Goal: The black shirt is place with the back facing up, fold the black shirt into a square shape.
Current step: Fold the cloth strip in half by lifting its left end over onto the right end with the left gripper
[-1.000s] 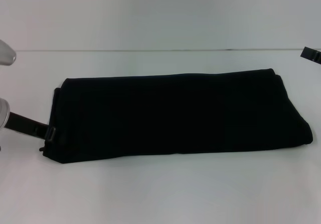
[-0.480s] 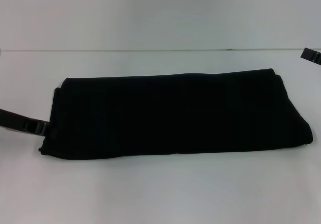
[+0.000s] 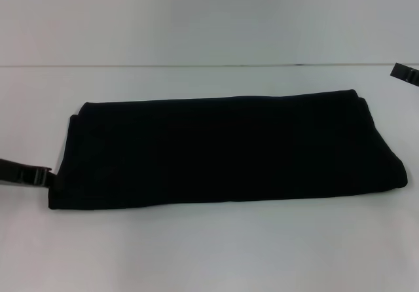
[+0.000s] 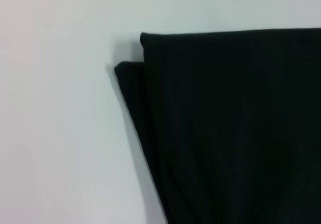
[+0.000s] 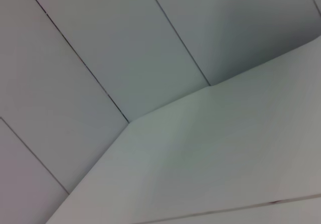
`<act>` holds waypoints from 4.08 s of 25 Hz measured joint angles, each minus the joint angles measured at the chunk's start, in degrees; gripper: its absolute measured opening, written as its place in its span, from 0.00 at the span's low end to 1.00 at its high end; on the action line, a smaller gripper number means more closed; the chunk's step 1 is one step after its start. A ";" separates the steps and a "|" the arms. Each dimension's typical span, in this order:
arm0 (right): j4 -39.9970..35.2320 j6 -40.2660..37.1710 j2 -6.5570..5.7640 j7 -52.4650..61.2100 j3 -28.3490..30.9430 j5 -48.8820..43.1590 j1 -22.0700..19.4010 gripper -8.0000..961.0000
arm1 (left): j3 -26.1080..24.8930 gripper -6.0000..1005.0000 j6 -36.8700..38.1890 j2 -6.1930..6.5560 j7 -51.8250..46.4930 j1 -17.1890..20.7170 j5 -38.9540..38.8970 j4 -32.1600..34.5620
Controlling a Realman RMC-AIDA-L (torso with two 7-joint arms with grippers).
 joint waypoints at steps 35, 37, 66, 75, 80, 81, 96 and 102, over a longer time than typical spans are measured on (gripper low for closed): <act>-0.17 -1.84 -0.74 -0.94 0.07 0.00 0.62 0.76 | -9.51 0.45 2.38 0.93 -1.06 3.54 -1.48 7.05; -0.18 -1.84 -0.89 -0.95 0.10 0.00 0.69 0.76 | -9.68 0.51 6.30 1.09 -1.16 3.50 -2.81 7.57; -0.18 -1.84 -1.76 -0.88 0.30 0.07 0.92 0.76 | -9.97 0.89 16.21 2.83 -21.65 0.48 -7.01 -10.79; -0.18 -1.85 -1.74 -0.87 0.33 0.96 0.41 0.76 | -12.25 0.88 12.91 3.04 -27.86 0.59 -6.72 -11.00; -0.18 -1.88 -1.74 -0.71 0.39 1.05 0.34 0.76 | -14.41 0.88 10.46 3.29 -29.48 0.92 -5.91 -10.92; -0.18 -1.89 -1.73 -0.71 0.40 1.06 0.34 0.76 | -14.61 0.88 10.23 3.31 -29.71 0.98 -5.82 -10.91; 0.03 -1.36 -1.65 -0.56 0.46 1.14 0.51 0.76 | -14.95 0.88 9.54 3.18 -32.24 2.27 -4.11 -11.22; 0.22 -1.06 -1.65 -0.74 0.49 1.49 0.54 0.76 | -15.67 0.88 8.72 3.12 -32.23 2.32 -3.45 -11.33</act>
